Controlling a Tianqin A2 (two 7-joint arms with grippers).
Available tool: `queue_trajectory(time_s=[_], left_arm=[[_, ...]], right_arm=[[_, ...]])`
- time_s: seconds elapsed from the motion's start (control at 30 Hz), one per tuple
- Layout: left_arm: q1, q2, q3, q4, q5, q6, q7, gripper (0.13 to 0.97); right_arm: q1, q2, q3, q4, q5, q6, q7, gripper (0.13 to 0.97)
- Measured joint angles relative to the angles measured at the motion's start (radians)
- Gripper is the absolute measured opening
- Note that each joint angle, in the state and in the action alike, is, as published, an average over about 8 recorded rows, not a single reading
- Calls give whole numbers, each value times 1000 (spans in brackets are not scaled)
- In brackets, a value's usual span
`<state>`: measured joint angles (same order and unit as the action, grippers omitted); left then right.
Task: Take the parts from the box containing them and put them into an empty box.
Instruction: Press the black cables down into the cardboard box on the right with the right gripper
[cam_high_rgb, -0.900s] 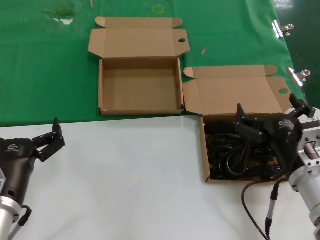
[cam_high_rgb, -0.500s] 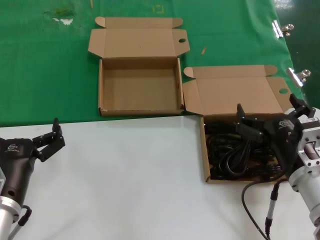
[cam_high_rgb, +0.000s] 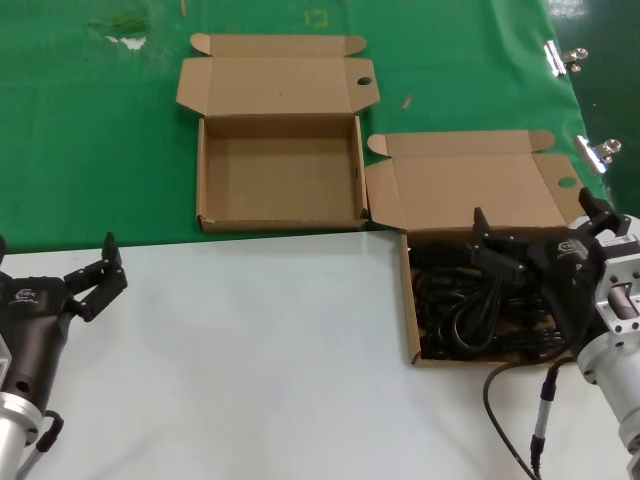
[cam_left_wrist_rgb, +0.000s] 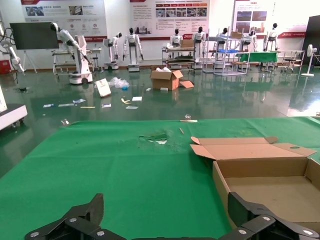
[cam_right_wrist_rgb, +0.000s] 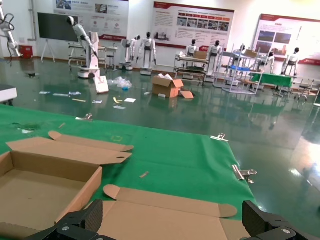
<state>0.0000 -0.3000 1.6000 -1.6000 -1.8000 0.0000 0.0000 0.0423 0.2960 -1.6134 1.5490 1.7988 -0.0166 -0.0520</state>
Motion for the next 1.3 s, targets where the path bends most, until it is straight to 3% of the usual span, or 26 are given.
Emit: queue_trajectory(time_s=[0.37,0.83,0.93,1.07,1.3], left_arm=[[0,0,0,0,0,0,0,762],[0,0,0,0,0,0,0,438],[0,0,0,0,0,0,0,361],[0,0,0,0,0,0,0,361],[0,0,0,0,0,0,0,240]], right_arm=[[-7,46,-56,21,31,34,23,965],[16,153,-138,59,67,31,32,965],[26,187,-143,67,60,-11,28,965],[45,238,-138,74,50,-100,13,965],[112,336,-113,70,57,-314,-56,965]])
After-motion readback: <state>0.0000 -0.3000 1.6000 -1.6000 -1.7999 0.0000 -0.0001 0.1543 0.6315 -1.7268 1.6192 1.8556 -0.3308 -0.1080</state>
